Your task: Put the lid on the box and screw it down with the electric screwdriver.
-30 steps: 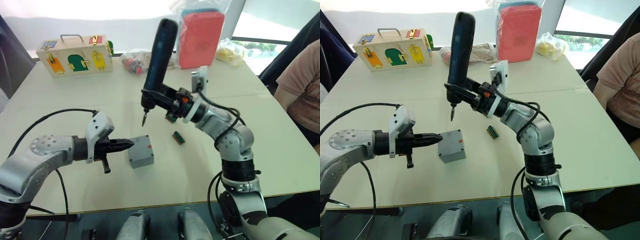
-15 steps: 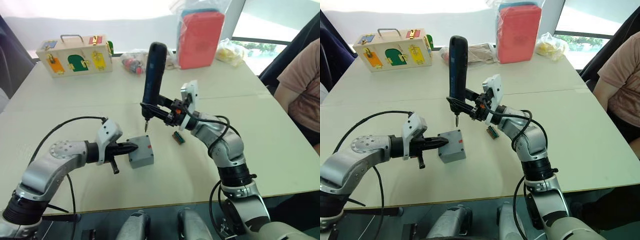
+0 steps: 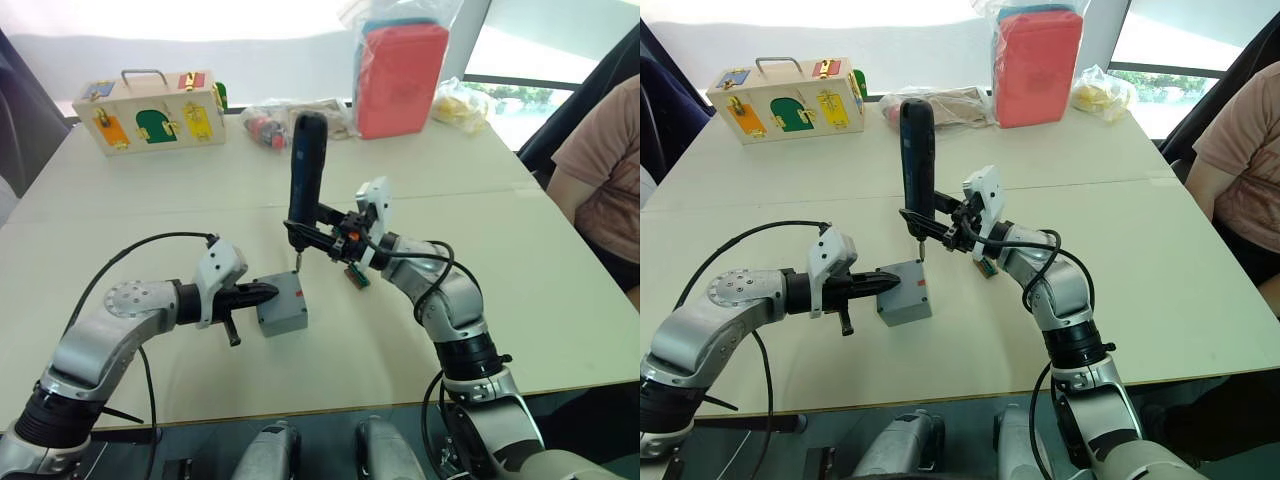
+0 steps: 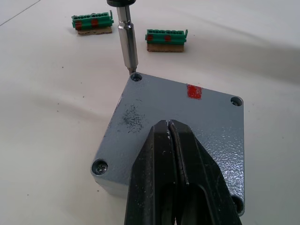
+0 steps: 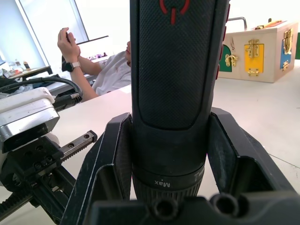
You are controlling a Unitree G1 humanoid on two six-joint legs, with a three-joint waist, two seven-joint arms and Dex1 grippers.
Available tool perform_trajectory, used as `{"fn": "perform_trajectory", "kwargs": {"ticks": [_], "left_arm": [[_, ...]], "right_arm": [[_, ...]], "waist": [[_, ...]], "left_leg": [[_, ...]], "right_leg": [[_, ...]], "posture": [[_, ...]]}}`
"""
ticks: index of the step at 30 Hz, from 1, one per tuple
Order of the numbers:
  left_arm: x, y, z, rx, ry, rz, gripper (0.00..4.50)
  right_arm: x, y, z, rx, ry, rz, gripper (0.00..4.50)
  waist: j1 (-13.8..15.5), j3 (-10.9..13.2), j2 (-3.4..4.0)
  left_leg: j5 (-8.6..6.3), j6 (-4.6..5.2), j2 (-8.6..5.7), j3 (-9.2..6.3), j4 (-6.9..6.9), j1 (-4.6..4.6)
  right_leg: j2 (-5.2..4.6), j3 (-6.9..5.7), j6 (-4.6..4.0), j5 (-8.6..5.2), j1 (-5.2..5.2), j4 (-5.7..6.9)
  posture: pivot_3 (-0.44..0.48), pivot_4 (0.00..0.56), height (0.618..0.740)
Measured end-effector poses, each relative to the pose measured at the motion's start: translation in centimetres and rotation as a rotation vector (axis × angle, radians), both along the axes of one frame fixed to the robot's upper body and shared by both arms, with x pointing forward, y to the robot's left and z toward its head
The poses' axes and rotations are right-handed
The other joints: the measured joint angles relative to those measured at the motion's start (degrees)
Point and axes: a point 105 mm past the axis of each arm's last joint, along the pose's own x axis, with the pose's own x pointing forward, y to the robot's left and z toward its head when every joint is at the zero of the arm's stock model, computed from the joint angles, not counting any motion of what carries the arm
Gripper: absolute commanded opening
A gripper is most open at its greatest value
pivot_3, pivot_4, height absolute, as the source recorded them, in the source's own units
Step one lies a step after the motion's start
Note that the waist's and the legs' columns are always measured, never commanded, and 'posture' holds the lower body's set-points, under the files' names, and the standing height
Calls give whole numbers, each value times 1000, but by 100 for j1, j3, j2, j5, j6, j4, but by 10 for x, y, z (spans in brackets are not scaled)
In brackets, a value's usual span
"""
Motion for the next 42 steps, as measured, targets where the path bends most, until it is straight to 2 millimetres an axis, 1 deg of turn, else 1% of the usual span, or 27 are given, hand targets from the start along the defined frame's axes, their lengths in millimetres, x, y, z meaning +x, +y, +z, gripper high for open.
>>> {"fn": "perform_trajectory", "kwargs": {"ticks": [8, 12, 16, 19, 21, 26, 34, 42], "left_arm": [[0, 1, 0, 14, -15, -7, 0], [0, 0, 0, 17, -17, -15, 0], [1, 1, 0, 15, -17, -18, 0], [1, 1, -1, 20, -23, -21, 0], [2, 1, -1, 20, -24, -23, 0], [2, 1, 0, 20, -23, -25, 0], [2, 1, -1, 20, -21, -23, 0], [2, 1, -1, 21, -19, -22, 0]], "right_arm": [[-1, 0, -6, 4, 19, -7, 1748], [2, -3, 1, 41, 14, -29, 1748], [2, -7, 17, 99, 4, -31, 1748], [-1, -7, 24, 119, 1, -19, 1748], [-2, -6, 22, 115, 6, -15, 1748], [-6, 0, 4, 83, 48, -1, 1748], [-8, 4, 4, 67, 5, -1, 1748], [-8, 3, 3, 47, -29, 0, 1748]], "waist": [[-1, -1, 0], [1, -1, 1], [3, -1, 1], [2, -2, 1], [4, -2, 1], [3, -3, 1], [2, -3, 1], [2, -4, 1]], "left_leg": [[0, 0, 0, 0, 0, 2], [0, -1, 0, 0, 0, 2], [0, -1, 0, -2, 0, 3], [0, -1, 0, -2, 0, 3], [0, -1, 0, -2, 0, 4], [0, 0, 0, -1, 0, 5], [0, -1, 0, -2, 0, 6], [0, -1, 0, -2, 0, 8]], "right_leg": [[0, 0, 0, 0, 1, 1], [0, 0, 0, 0, 2, 1], [0, 0, 0, 0, 2, 1], [0, 0, 0, 0, 3, 1], [0, 0, 0, 0, 4, 2], [0, 0, 0, 0, 5, 3], [1, 0, 0, 0, 5, 4], [1, 0, 0, 0, 7, 4]], "posture": [[0, 150, 740], [0, 150, 740], [0, 150, 740], [0, 150, 740], [0, 150, 740], [0, 150, 740], [0, 150, 740], [0, 150, 740]]}}
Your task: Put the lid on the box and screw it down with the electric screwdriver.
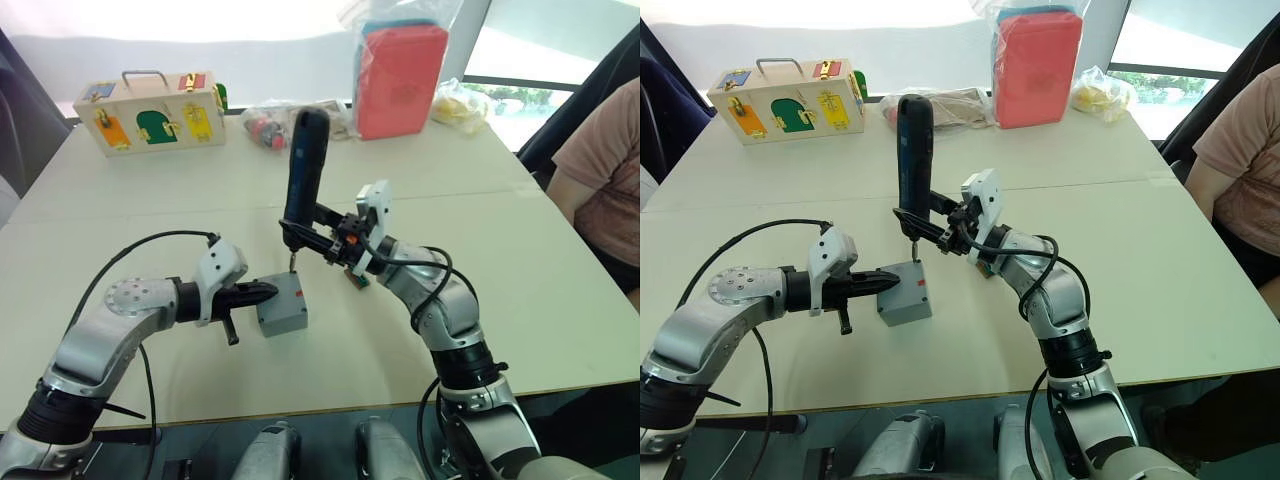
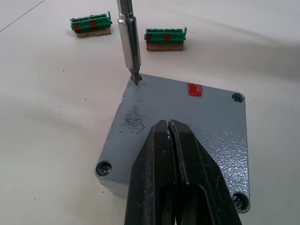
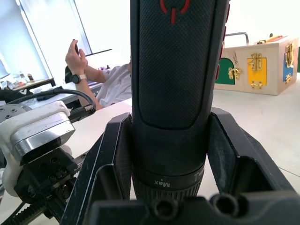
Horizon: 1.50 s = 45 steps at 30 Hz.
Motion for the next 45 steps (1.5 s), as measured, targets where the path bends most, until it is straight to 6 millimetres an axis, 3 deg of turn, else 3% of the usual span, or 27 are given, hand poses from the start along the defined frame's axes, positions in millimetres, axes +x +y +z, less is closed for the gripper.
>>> {"fn": "perform_trajectory", "kwargs": {"ticks": [45], "left_arm": [[3, -2, 0, 17, -9, -9, 0]], "right_arm": [[11, -14, -4, 32, 117, -22, 1748]], "waist": [[21, -3, 0]], "left_leg": [[0, 0, -1, -1, 0, 6]], "right_leg": [[-2, -1, 0, 0, 9, -1]], "posture": [[0, 150, 740]]}}
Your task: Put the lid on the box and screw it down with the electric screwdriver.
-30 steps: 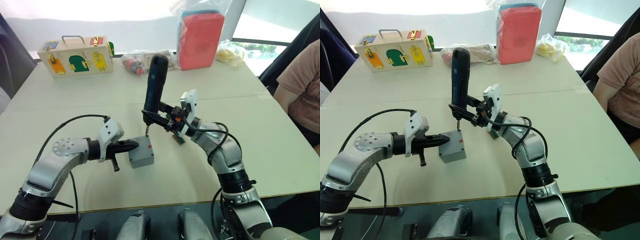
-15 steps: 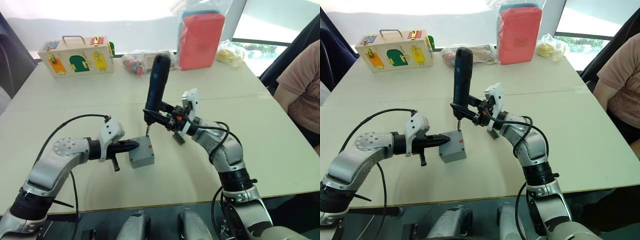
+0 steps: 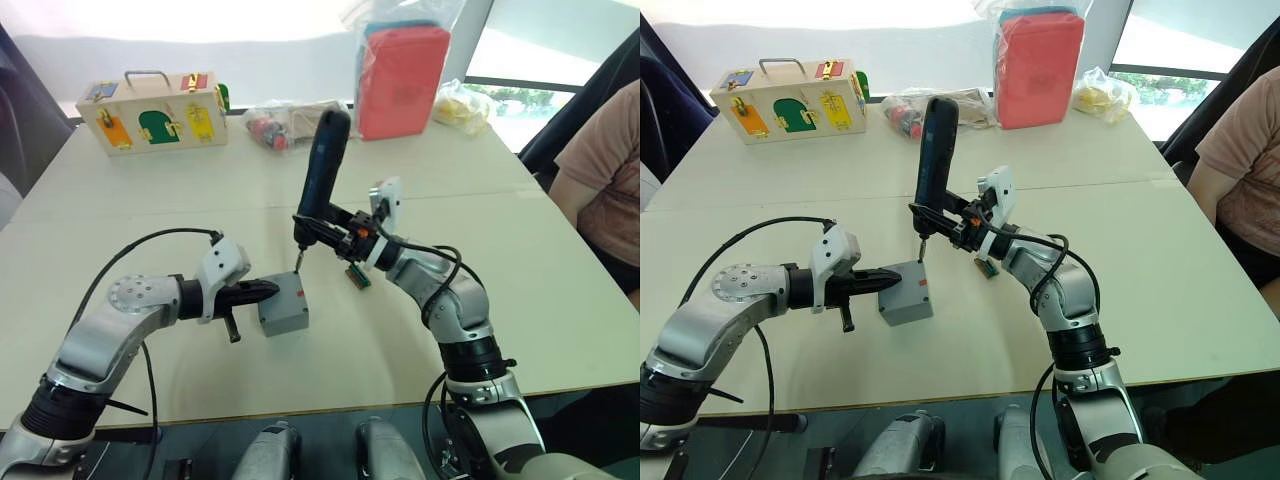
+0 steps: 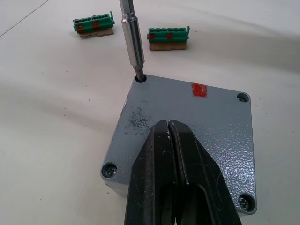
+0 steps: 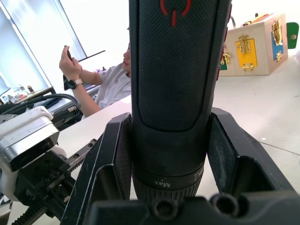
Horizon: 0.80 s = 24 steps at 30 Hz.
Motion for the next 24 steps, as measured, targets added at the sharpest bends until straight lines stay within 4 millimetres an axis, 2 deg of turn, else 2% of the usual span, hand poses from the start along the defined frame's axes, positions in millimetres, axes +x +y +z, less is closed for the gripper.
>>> {"fn": "perform_trajectory", "kwargs": {"ticks": [9, 11, 13, 24], "left_arm": [[0, 0, -1, 2, 2, -2, 0], [-1, 0, -2, 4, 6, -1, 0], [-1, 0, -4, 10, 11, -2, 0], [-2, -1, -9, 16, 20, 3, 0]], "right_arm": [[-15, 10, -2, -124, -151, 57, 1748], [-20, 13, -3, -165, -189, 76, 1748], [-20, 15, -5, -182, -192, 74, 1748], [-19, 20, -13, -207, -165, 42, 1748]], "waist": [[-2, -3, 1], [-6, -4, 0], [-6, -7, 0], [-4, -86, 10]], "left_leg": [[-1, 1, 0, 0, 0, 10], [-2, 3, 1, 0, -9, 36], [-25, 41, 1, 1, -34, 92], [-24, 40, 1, 1, -67, 126]], "right_leg": [[1, 0, 0, 0, 10, -2], [1, 0, 0, -1, 36, -10], [1, 0, -1, -3, 87, -28], [0, 2, -1, -4, 108, -38]], "posture": [[0, 150, 740], [0, 150, 740], [0, 150, 740], [0, 150, 740]]}}
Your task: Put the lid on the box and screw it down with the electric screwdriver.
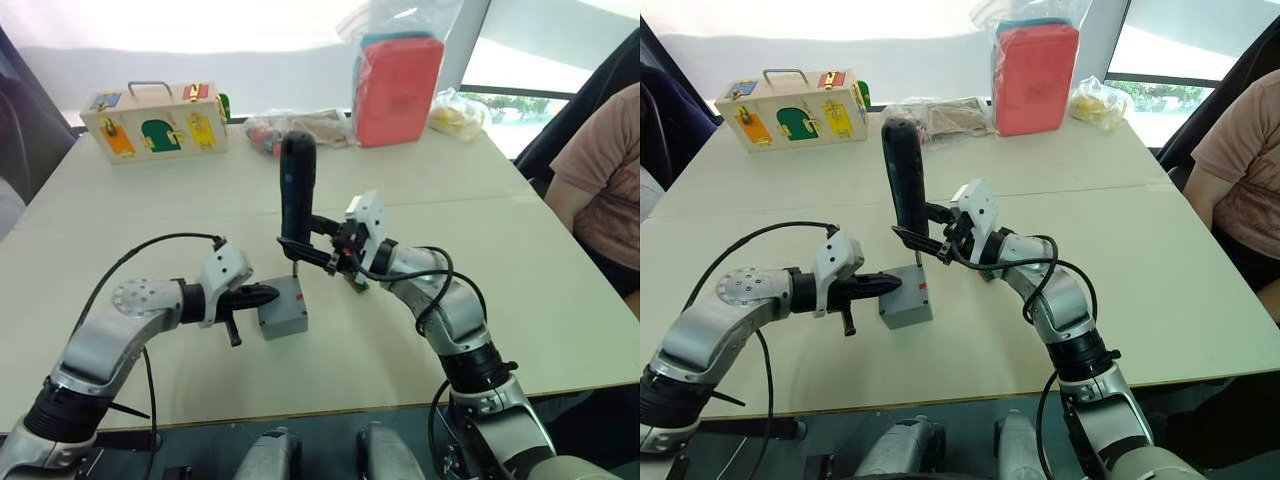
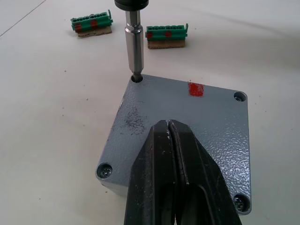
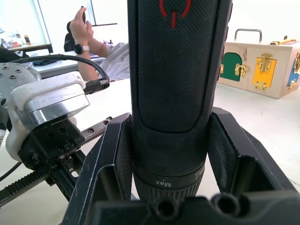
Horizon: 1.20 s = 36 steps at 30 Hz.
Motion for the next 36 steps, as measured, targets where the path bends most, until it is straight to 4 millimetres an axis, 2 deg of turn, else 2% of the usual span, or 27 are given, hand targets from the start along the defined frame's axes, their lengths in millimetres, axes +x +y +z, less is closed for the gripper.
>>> {"fn": "perform_trajectory", "kwargs": {"ticks": [4, 36], "left_arm": [[-1, 0, -3, -2, 12, 3, 0], [-7, -2, -9, -16, 8, 7, 0]], "right_arm": [[1, 0, -3, 0, 25, -13, 1748], [2, 4, -6, -41, 35, -25, 1748]], "waist": [[-4, -5, 3], [0, -61, 19]], "left_leg": [[-4, 4, 3, -1, -35, 74], [-8, 10, 5, -15, -43, 78]], "right_leg": [[1, -1, -7, -13, 69, -26], [0, -6, -7, -13, 74, -69]], "posture": [[0, 150, 740], [0, 150, 740]]}}
